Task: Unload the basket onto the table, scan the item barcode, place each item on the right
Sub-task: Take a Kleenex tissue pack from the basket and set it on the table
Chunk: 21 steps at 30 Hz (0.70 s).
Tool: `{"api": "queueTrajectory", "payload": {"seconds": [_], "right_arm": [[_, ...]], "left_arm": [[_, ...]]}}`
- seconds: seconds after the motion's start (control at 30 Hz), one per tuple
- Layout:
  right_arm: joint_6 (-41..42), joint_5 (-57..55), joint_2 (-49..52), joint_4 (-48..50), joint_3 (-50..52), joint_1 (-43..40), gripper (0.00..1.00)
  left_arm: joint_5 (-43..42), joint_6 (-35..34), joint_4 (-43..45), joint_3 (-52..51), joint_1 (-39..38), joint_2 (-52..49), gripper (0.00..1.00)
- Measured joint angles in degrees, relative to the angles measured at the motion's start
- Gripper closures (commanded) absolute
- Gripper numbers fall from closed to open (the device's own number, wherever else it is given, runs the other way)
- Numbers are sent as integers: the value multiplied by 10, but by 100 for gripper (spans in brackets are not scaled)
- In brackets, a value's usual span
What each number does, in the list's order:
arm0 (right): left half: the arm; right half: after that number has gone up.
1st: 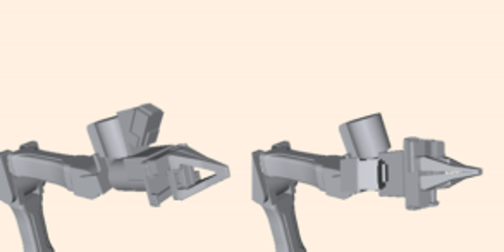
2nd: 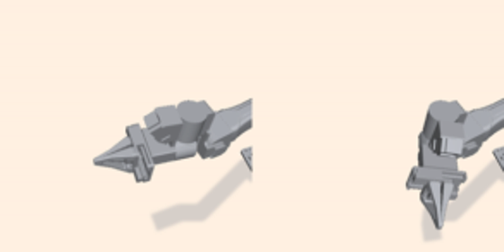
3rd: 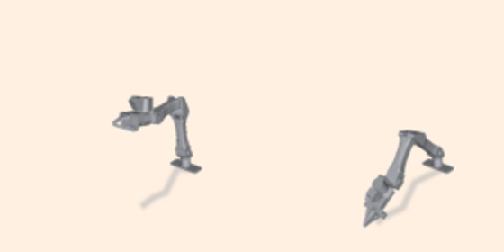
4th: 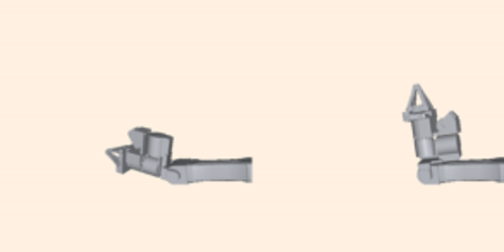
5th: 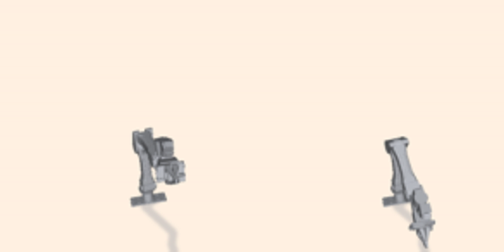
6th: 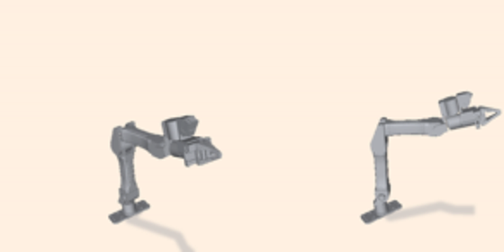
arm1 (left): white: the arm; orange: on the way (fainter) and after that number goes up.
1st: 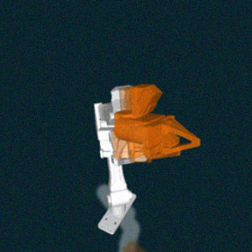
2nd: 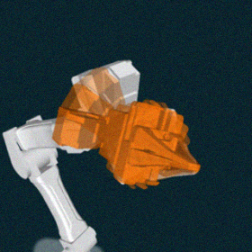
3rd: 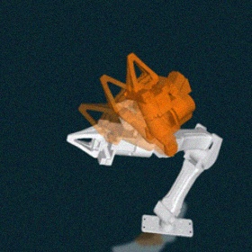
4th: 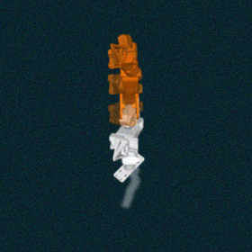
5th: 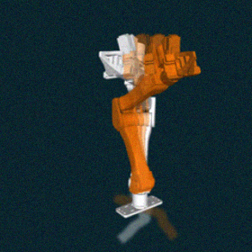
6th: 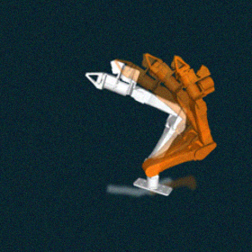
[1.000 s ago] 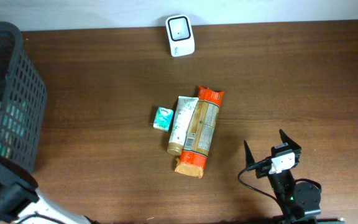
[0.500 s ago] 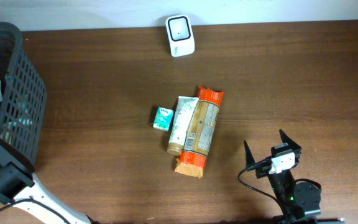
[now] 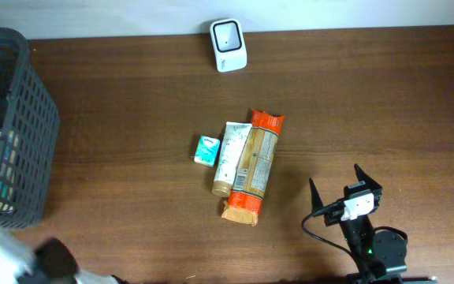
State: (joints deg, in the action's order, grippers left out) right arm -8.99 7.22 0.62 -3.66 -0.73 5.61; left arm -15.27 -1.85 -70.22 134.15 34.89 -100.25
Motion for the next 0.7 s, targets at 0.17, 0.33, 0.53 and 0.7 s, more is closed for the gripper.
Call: {"api": "queueTrajectory", "payload": {"seconds": [0.17,0.33,0.53,0.7], "right_arm": [[0,0,0,0,0,0,1],[0,0,0,1,0,0,1],[0,0,0,0,0,0,1],[0,0,0,0,0,0,1]], "left_arm": [[-11,-8,-96,-73,-210,21,100],[6,-8,26,-349,-365,-19,100],[2,-11,284,-619,-432,-16,30],[7,-21,324,-660,-450,-16,5]]}}
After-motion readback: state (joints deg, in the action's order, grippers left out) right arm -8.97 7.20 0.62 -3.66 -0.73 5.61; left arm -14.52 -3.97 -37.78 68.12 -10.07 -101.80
